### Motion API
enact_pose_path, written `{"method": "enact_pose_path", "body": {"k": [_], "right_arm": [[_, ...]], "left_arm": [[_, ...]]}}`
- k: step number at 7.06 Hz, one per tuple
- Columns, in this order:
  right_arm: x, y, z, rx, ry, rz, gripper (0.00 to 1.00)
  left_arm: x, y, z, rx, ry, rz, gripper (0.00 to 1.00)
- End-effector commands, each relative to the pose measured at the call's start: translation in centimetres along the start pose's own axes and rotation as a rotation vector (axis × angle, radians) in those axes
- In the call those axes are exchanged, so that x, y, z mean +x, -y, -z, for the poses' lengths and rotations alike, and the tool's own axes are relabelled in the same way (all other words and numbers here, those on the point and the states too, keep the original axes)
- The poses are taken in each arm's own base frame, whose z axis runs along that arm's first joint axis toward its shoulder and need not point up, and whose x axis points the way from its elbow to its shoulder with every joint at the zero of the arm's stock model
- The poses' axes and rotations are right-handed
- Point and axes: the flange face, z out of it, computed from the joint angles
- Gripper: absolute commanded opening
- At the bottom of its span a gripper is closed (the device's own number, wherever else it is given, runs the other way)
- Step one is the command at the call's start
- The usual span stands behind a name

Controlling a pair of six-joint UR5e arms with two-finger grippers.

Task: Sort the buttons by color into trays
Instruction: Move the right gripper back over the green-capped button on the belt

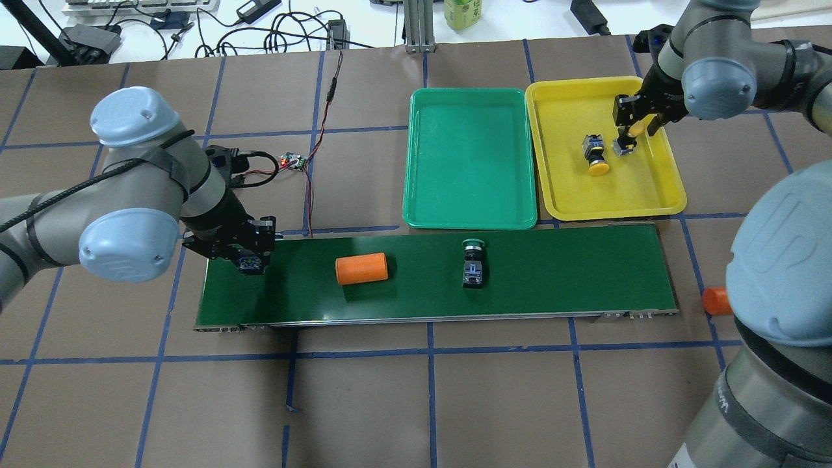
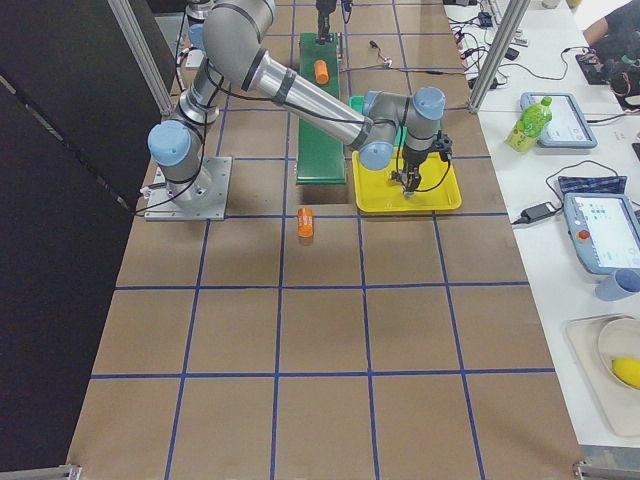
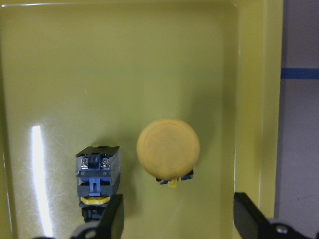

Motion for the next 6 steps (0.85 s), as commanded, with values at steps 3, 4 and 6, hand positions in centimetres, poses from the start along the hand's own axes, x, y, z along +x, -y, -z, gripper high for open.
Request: {"method": "enact_pose_path", "body": {"k": [3,4,6], "right_arm": [[-3.3,-7.4,13.9,-0.076,0.068,-0.042,1.00],[-4.5,-10.6,17.3,-0.075,0.068,-0.042,1.00],[-10.0,-17.1,19.0,-0.071,0.070,-0.043,1.00]], "left_arm": [[0.5,-0.9,-1.0,0.039,0.026,-0.020,1.00],[0.1,-0.8,0.4,0.072,0.054,-0.016,1.00],[0.4,1.7,8.4,0.116,0.051,-0.014,1.00]]}}
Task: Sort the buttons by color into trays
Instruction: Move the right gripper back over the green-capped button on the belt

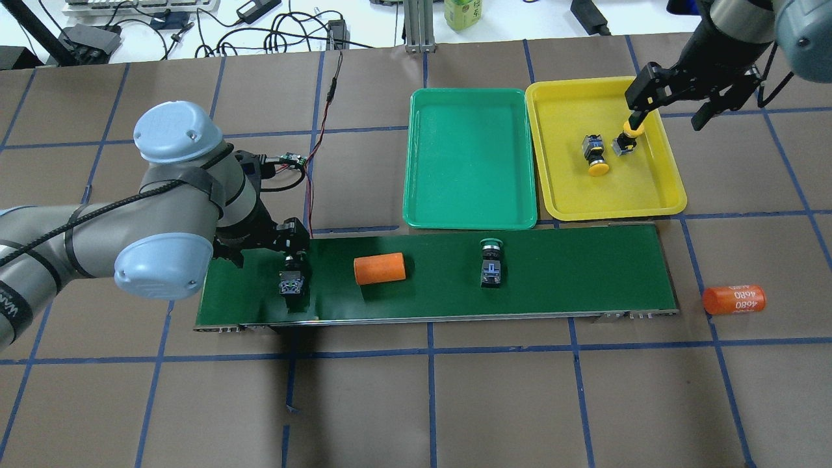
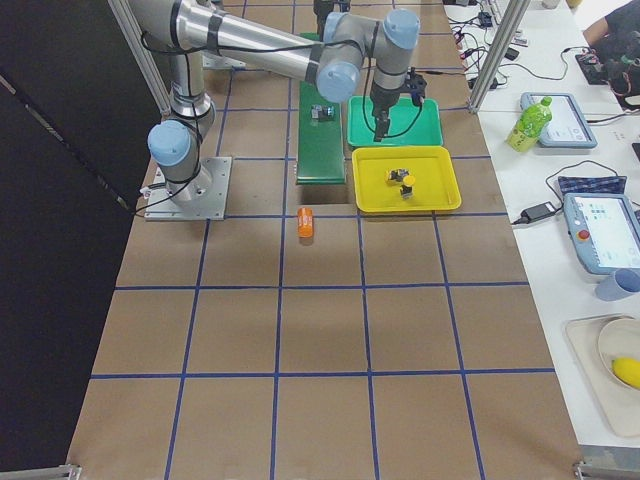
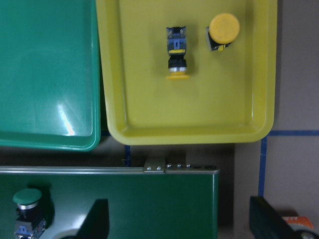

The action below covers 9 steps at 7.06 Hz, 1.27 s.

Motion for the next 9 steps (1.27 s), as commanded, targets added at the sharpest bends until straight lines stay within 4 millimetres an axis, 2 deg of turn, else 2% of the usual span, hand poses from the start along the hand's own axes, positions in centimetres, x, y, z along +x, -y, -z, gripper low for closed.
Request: {"method": "enact_pose_path", "body": {"k": [1,2,3,4,5,6,7,8,9], "right_arm": [[-5.6,-5.8,-4.4,-0.054,0.006,0.004,1.00],[-8.0,-6.4,-5.8,-0.016,0.003,0.049,1.00],[-10.8,-7.0,-7.0,-0.023,0.003,0.079,1.00],[-11.6,-6.4,-8.7,-0.029,-0.001,0.040,1.00],[-11.3,-6.6,-11.7,-0.067,0.000,0.032,1.00],[-11.6,-7.2,-13.3,-0.059,0.001,-0.001,1.00],[-12.0,-7.4,-14.7,-0.070,0.036,-0.051,1.00],[-12.1,-7.5,-15.8,-0.095,0.046,-0.060,1.00],[-12.1,-7.6,-16.5,-0.109,0.047,-0.071,1.00]], "left_arm": [[-0.1,2.8,9.9,0.012,0.002,0.000,1.00],[-0.2,2.4,14.6,0.018,0.000,-0.008,1.00],[-0.4,1.8,18.3,0.053,0.000,-0.070,1.00],[-0.5,0.9,19.6,0.079,-0.007,-0.073,1.00],[-0.6,1.0,20.7,0.102,-0.011,-0.071,1.00],[-0.6,1.0,21.0,0.105,-0.014,-0.071,1.00],[-0.4,0.6,19.9,0.081,-0.022,-0.062,1.00],[-0.5,0.9,20.2,0.083,-0.051,-0.054,1.00],[-1.7,1.1,20.4,0.076,-0.048,-0.037,1.00]]}}
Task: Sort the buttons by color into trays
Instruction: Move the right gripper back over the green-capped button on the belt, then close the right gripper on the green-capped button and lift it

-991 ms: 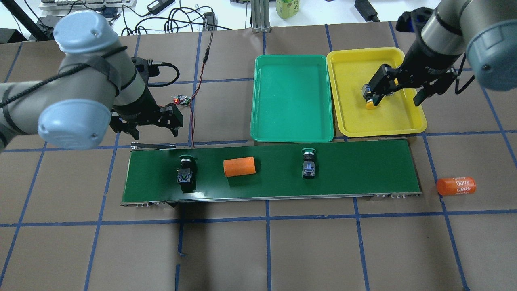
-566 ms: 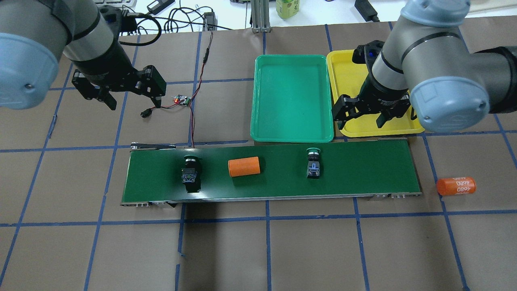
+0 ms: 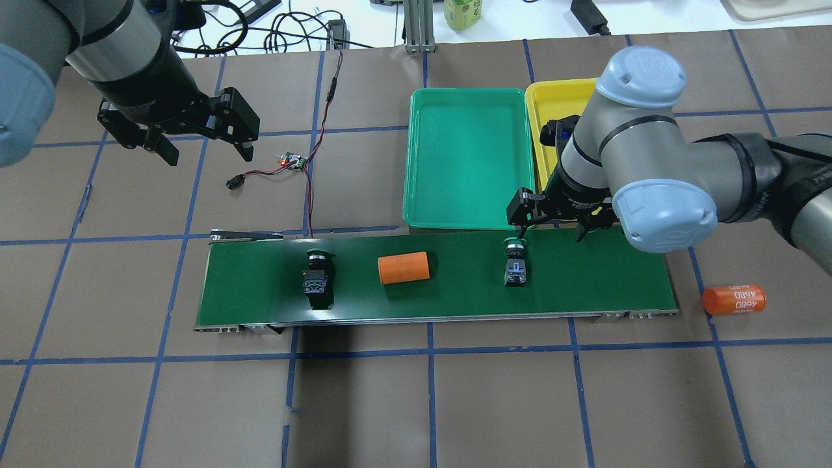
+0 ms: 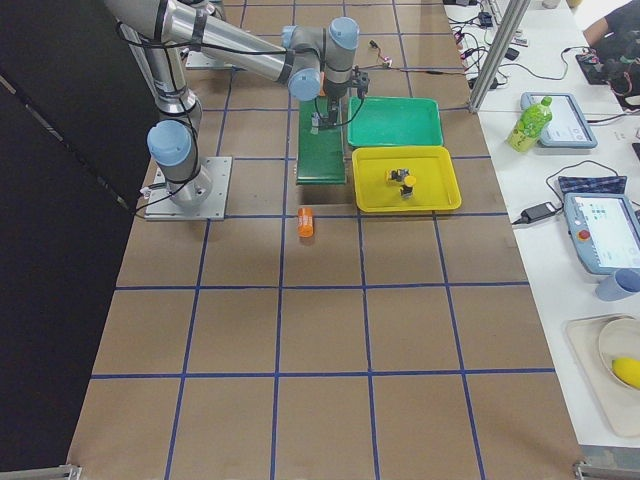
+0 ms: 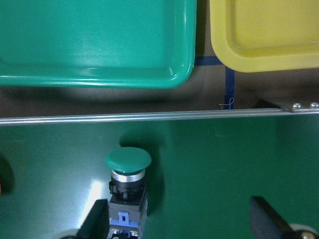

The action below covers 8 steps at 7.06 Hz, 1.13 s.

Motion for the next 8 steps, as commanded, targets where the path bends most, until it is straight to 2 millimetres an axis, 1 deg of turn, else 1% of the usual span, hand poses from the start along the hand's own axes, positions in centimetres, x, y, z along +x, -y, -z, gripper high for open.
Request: {"method": "enact_pose_path", "body": {"k": [1,2,3,4,5,6,7,8], "right_arm": [[-0.2,0.0,-1.7,-0.034,0.025,-0.026,1.00],[-0.1,0.3,-2.5,-0.051,0.024,-0.029,1.00],[0.1,0.8,-3.6,-0.067,0.021,-0.034,0.96],[0.2,1.2,-3.3,-0.053,0.018,-0.036,0.42],[0.4,1.2,-3.5,-0.056,0.007,-0.040,0.12],[0.6,1.2,-3.5,-0.058,0.005,-0.042,0.00],[0.6,1.1,-3.4,-0.064,0.005,-0.045,0.00],[0.7,1.5,-2.2,-0.033,0.002,-0.044,0.00]], "left_arm": [[-1.5,-0.6,0.7,-0.033,0.005,0.021,1.00],[-2.5,-1.4,1.6,-0.053,0.007,0.046,1.00],[-2.4,-1.4,0.9,-0.067,0.004,0.060,1.00],[-2.2,-1.6,0.7,-0.070,0.002,0.054,1.00],[-2.3,-1.3,1.1,-0.058,0.002,0.052,1.00],[-2.2,-1.6,0.8,-0.064,0.002,0.051,1.00],[-2.2,-1.7,1.1,-0.058,0.004,0.050,1.00],[-2.2,-1.7,1.1,-0.060,0.004,0.051,1.00]]}}
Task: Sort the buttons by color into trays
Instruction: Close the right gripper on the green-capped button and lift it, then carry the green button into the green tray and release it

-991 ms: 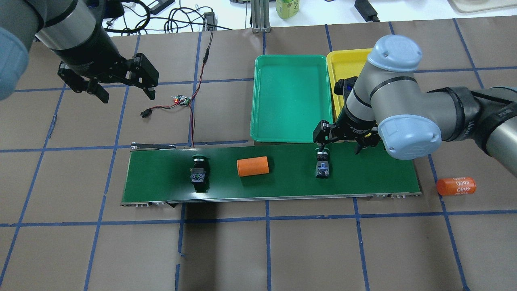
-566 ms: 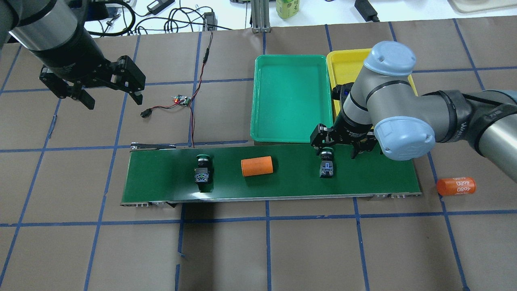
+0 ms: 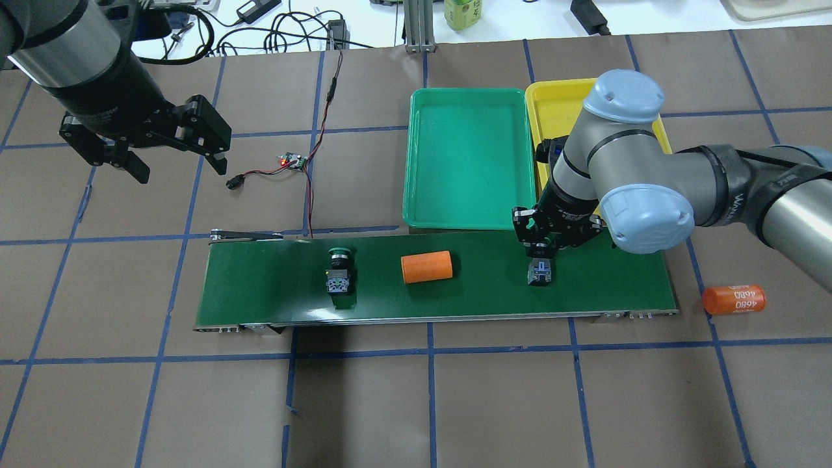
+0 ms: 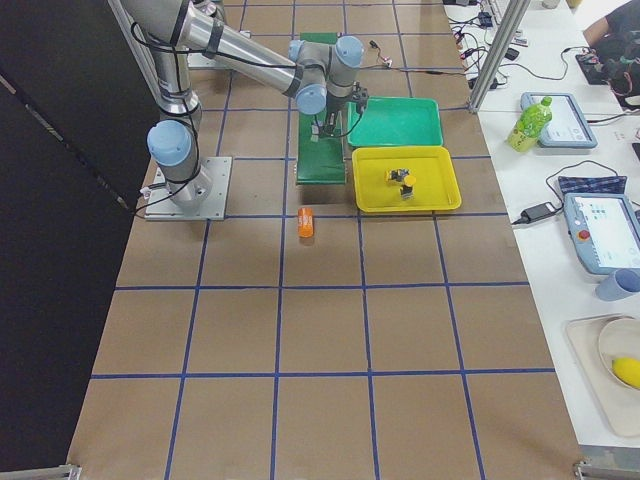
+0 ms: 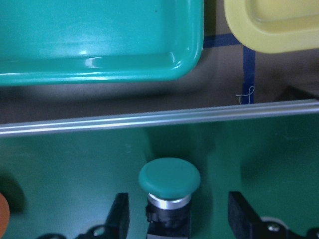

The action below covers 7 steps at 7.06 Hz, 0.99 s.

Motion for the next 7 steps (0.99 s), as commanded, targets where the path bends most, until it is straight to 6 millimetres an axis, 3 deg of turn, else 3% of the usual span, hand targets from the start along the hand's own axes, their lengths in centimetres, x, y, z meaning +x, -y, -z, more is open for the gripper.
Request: {"method": "enact_pose_path", "body": {"k": [1,3,4,5,6,7], "right_arm": [[-0.2,1.1,3.1,0.066,0.008,0.002,0.00],[-1.5,4.1,7.8,0.183,0.035,0.021,0.00],[-2.1,8.9,7.7,0.241,0.041,0.032,0.00],[-2.8,12.9,6.1,0.242,0.035,0.038,0.00],[-3.1,15.7,5.0,0.251,0.043,0.043,0.00],[-3.0,16.4,3.3,0.228,0.046,0.039,0.00]], "left_arm": [[0.0,0.1,0.1,0.003,0.001,0.000,1.00],[-0.1,0.2,0.4,0.011,0.000,0.003,1.00],[0.0,0.1,-0.3,-0.006,-0.002,0.003,1.00],[-0.1,0.4,0.3,0.006,0.000,0.004,1.00],[-0.1,0.3,0.2,0.006,0.000,0.004,1.00],[-0.1,0.4,0.3,0.009,0.000,0.004,1.00]]}}
